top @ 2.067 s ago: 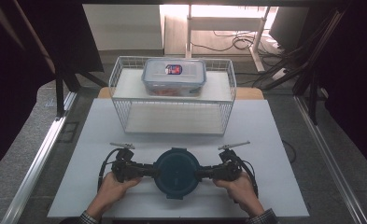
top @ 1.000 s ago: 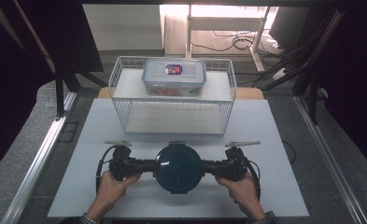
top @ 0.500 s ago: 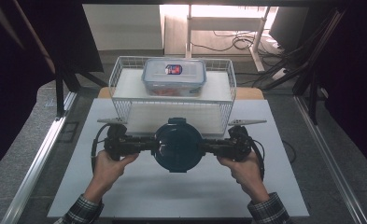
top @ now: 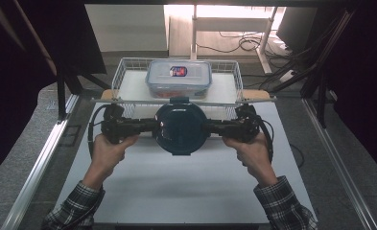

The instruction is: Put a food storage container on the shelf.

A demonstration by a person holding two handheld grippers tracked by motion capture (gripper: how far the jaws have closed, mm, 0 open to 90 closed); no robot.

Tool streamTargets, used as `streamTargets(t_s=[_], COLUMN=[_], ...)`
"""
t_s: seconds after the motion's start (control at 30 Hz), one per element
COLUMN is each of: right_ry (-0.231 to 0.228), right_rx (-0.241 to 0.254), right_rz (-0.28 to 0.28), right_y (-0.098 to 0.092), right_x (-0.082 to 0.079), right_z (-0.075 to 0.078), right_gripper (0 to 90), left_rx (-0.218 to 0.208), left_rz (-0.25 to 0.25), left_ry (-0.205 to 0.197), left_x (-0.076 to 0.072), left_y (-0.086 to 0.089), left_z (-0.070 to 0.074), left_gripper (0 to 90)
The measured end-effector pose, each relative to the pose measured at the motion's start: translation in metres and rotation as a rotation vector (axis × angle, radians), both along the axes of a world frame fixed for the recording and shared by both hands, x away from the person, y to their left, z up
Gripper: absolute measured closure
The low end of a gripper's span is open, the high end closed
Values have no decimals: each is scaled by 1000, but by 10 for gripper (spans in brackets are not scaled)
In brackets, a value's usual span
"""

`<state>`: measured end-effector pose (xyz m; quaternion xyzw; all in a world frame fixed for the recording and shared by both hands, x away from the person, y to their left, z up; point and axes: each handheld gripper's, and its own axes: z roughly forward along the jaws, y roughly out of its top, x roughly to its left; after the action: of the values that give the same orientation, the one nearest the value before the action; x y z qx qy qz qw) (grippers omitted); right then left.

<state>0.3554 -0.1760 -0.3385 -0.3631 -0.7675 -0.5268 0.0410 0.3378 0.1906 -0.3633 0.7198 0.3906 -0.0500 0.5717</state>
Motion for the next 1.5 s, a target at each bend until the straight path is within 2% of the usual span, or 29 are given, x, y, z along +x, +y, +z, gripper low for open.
streamTargets(t_s=[0.03, 0.17, 0.2, 0.37, 0.53, 0.83, 1.0, 1.17, 1.3, 1.5], right_ry=[0, -19, -19, -35, -48, -64, -68, -64, -57, -32], right_rx=[0, 7, 7, 19, 22, 38, 53, 70, 92, 116], right_rz=[0, 1, 1, -5, -9, -14, -21, -22, -29, -47], right_y=[0, 2, 2, 5, 8, 11, 15, 18, 19, 18], right_x=[0, 10, 10, 22, 33, 50, 65, 80, 93, 112], right_z=[0, 18, 18, 38, 54, 76, 91, 101, 107, 108], right_gripper=[561, 561, 561, 562, 562, 564, 564, 564, 564, 563], left_rx=[0, -5, -5, -23, -22, -35, -40, -34, -29, -33], left_rz=[0, 8, 8, 22, 22, 20, 34, 43, 57, 72], left_ry=[0, -13, -13, -25, -36, -40, -44, -41, -39, -17], left_x=[0, 9, 9, 23, 34, 53, 68, 78, 94, 113], left_y=[0, 2, 2, 6, 9, 13, 18, 20, 21, 20], left_z=[0, 19, 19, 40, 56, 75, 93, 106, 120, 122], left_gripper=[569, 569, 569, 569, 570, 570, 570, 571, 571, 570])
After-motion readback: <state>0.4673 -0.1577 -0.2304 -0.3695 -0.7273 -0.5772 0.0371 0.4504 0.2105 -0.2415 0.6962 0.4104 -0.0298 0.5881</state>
